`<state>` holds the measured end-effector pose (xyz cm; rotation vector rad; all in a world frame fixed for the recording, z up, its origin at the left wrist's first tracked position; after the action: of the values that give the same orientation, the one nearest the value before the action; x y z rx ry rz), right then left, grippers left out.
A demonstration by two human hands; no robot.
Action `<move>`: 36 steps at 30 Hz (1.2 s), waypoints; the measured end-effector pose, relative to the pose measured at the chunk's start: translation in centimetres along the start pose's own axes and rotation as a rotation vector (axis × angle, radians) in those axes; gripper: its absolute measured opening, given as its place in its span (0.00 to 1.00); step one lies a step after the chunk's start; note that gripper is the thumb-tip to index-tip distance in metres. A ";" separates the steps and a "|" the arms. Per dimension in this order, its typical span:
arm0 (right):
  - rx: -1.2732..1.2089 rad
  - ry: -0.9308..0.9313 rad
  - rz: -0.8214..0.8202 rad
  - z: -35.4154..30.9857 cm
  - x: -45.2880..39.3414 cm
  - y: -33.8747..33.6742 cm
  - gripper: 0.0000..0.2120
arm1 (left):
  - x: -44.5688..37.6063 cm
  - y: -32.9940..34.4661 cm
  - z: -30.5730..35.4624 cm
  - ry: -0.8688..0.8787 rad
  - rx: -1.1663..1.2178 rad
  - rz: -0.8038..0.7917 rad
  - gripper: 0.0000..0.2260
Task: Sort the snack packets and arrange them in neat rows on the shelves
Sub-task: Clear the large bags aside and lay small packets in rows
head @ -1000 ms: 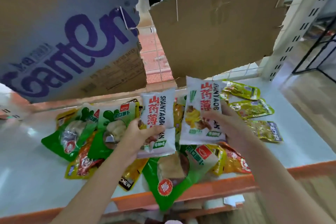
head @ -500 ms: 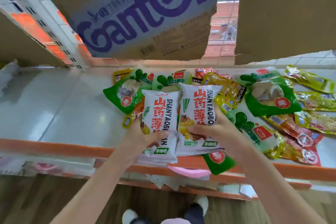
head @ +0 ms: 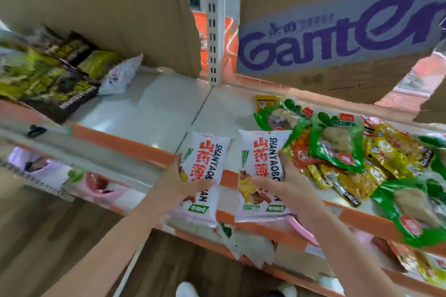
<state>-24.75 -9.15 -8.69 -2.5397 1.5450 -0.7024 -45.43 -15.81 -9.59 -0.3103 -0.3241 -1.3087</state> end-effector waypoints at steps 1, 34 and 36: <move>0.025 -0.008 -0.006 -0.4 -0.6 1.3 0.25 | 0.2 -1.7 -0.1 0.013 -0.008 0.018 0.24; 0.368 -0.254 0.086 -14.8 -31.1 23.5 0.30 | -11.3 -30.4 5.8 0.156 -0.558 0.414 0.25; 0.406 -0.279 0.115 -15.7 -32.5 24.3 0.31 | -12.2 -30.3 6.0 0.147 -0.635 0.317 0.23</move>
<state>-63.79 9.52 -13.05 -2.1287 1.2912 -0.5511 -77.94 -9.61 -7.80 -0.7622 0.2708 -1.0834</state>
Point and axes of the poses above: each hand's wrist, its own x-axis away from the middle knuckle, its own y-axis out of the palm, z = x × y, the point moved 6 cm from there along -x, towards the middle knuckle, and after that the axes turned 11 degrees about x, right-handed, at the moved point
